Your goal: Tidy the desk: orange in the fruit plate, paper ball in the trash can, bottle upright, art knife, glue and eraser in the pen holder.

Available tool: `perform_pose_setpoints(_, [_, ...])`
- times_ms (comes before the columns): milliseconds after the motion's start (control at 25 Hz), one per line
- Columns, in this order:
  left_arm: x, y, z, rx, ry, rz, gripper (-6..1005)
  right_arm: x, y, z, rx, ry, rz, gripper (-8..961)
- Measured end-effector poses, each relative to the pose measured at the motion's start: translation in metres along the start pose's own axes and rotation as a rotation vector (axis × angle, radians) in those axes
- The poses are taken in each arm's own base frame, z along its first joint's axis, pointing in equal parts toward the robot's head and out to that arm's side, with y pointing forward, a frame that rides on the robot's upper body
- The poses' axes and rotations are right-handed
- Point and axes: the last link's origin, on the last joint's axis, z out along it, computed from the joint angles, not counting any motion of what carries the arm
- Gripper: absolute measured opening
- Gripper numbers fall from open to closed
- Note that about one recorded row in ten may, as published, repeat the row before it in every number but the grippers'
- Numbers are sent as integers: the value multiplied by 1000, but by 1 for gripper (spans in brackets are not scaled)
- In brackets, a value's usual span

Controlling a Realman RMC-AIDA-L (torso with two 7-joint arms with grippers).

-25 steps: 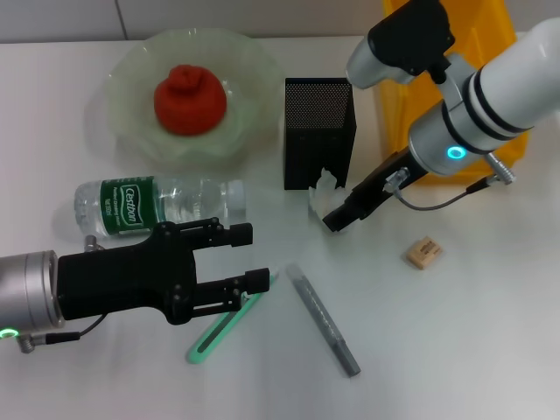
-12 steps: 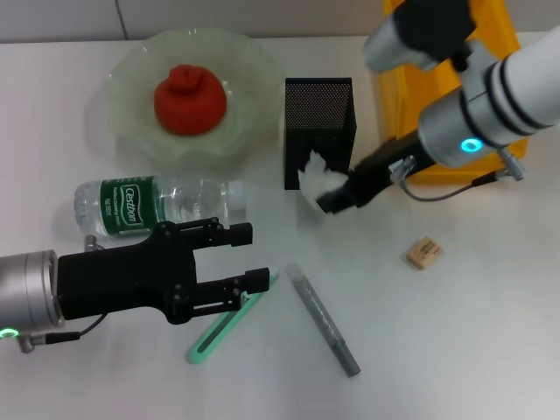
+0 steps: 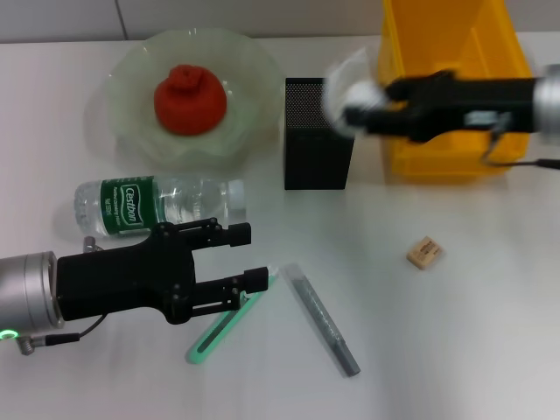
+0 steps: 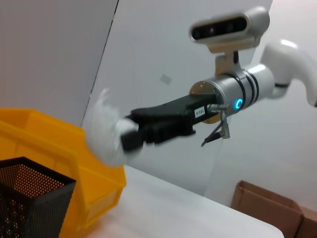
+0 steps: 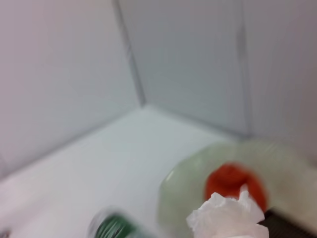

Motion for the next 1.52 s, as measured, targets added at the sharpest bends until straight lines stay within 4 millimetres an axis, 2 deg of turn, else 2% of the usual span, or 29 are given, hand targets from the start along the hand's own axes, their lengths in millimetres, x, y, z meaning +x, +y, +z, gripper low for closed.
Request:
perform_pose_setpoints(120, [0, 0, 0, 0, 0, 0, 667, 9, -21, -27, 73, -119, 8, 509])
perform_pose_setpoints(160, [0, 0, 0, -2, -1, 0, 667, 16, -34, -44, 134, -167, 15, 511])
perform_pose_setpoints(200, [0, 0, 0, -2, -1, 0, 667, 16, -34, -44, 134, -167, 15, 513])
perform_pose_setpoints(360, [0, 0, 1, -6, -3, 2, 667, 30, -58, -71, 257, -235, 31, 522])
perform_pose_setpoints(440, [0, 0, 2, -7, -4, 2, 667, 35, -64, -75, 283, -254, 25, 526])
perform_pose_setpoints(760, [1, 0, 2, -8, -5, 3, 667, 41, -87, -66, 399, -265, 73, 544])
perform_pose_setpoints(1160, [1, 0, 2, -8, -5, 3, 667, 38, -89, -53, 402, -248, 41, 566])
perform_pose_setpoints(1360, [1, 0, 2, -8, -4, 3, 667, 37, -89, -47, 394, -237, 32, 737])
perform_pose_setpoints(1520, [1, 0, 2, -8, -4, 3, 667, 37, -86, -46, 375, -243, 33, 737])
